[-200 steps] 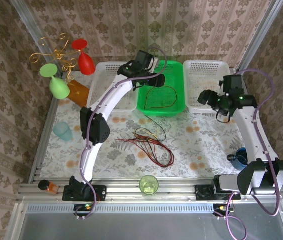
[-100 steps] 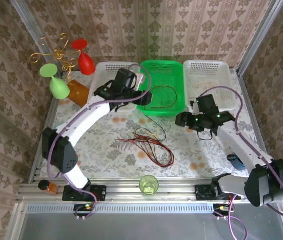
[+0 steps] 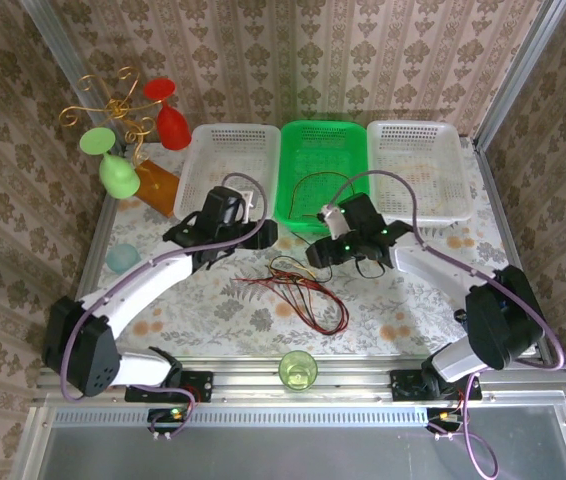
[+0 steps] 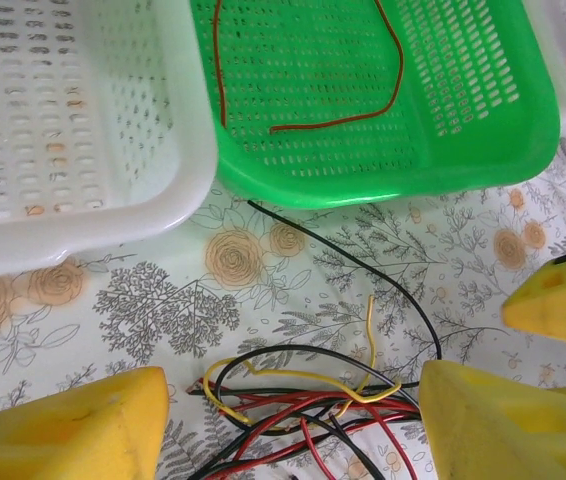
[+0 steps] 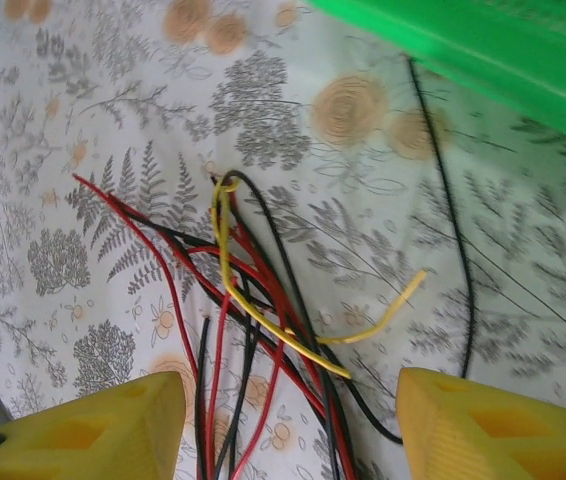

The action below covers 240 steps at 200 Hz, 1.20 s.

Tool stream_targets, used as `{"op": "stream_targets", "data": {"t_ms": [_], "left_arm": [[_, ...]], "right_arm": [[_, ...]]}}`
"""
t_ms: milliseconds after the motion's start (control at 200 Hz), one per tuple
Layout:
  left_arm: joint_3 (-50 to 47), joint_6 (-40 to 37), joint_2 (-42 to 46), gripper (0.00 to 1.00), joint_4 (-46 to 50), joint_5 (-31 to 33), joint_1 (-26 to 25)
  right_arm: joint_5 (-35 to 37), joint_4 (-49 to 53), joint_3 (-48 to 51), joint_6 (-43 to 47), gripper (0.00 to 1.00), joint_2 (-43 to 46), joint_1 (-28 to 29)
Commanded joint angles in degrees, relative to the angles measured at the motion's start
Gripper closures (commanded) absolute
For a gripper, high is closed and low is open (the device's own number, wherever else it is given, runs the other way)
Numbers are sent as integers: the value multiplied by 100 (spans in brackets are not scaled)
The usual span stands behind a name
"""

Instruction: Untangle the cables

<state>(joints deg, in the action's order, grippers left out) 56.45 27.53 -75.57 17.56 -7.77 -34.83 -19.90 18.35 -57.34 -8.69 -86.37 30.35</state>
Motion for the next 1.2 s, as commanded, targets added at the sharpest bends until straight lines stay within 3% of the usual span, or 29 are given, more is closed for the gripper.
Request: {"op": "stream_targets", "data": {"t_ms": [0, 195, 805, 1075, 1195], "left_arm": [[-283, 261, 337, 33, -219, -4, 149], [-854, 430, 781, 34, -443, 139, 283], [-1259, 481, 1320, 36, -183, 188, 373], [-1260, 465, 1528, 37, 15, 258, 381], [-1242, 455, 1629, 37, 133, 303, 387]], "right_arm": [[166, 19, -315, 856, 44, -251, 268], [787, 85, -682, 1118, 50, -658, 633], [956, 211, -1104, 1493, 63, -1573, 953], [996, 67, -1060, 1675, 79, -1706, 960], [1016, 167, -1109, 1781, 95, -1736, 964]]}}
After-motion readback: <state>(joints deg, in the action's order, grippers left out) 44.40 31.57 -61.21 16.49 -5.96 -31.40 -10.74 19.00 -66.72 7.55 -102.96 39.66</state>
